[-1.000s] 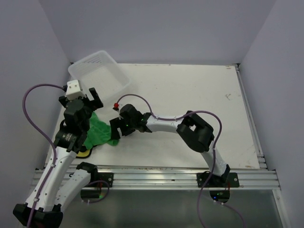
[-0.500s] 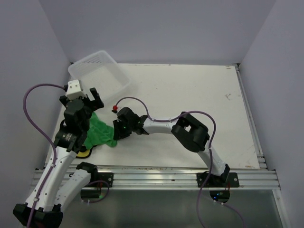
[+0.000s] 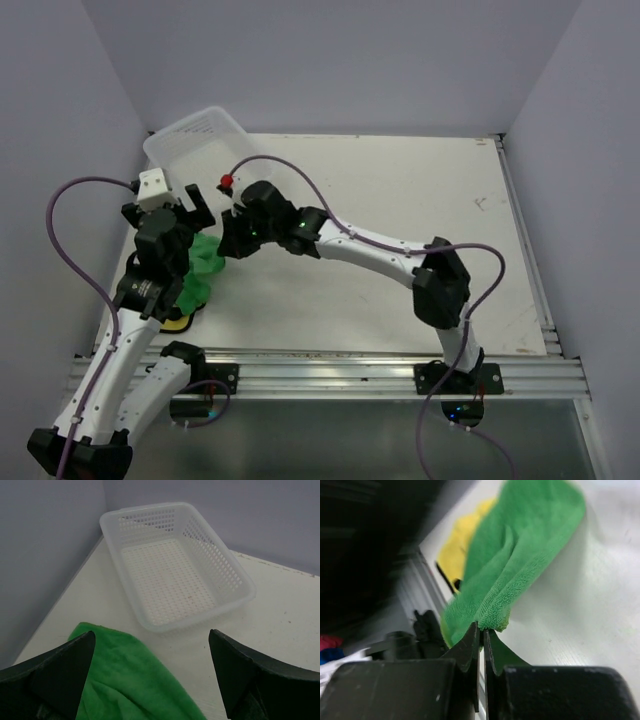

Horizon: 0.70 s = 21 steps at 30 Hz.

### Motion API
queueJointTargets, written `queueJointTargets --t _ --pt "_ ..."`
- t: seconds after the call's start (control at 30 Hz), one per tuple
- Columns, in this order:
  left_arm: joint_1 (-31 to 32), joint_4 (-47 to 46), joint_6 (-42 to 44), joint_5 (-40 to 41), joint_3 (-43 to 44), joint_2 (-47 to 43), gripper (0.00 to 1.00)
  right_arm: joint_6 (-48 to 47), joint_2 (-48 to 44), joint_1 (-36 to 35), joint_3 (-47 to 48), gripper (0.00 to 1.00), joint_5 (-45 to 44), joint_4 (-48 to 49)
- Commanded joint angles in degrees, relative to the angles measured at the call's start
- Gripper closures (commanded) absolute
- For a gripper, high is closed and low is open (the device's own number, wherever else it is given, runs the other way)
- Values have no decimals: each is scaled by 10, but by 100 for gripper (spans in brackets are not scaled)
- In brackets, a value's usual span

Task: Roll the towels
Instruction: Grab a towel with the right arm, then move the towel to the center of the board

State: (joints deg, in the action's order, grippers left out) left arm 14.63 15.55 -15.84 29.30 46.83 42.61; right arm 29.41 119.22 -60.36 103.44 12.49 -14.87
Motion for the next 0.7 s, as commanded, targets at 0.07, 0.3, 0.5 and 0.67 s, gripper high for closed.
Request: queueJointTargets --t 0.07,0.3,0.5,0.67 --pt "-4 -17 11 41 0 -18 0 -47 -207 16 -31 100 -48 -23" --pt "-4 -20 15 18 0 -13 0 -34 -422 85 -271 100 -98 -19" --pt "-4 -24 15 -8 -2 -9 0 -8 -548 184 -469 100 -120 -43" --pt "-4 -31 22 -43 -3 5 0 -22 -594 310 -544 100 -151 -82"
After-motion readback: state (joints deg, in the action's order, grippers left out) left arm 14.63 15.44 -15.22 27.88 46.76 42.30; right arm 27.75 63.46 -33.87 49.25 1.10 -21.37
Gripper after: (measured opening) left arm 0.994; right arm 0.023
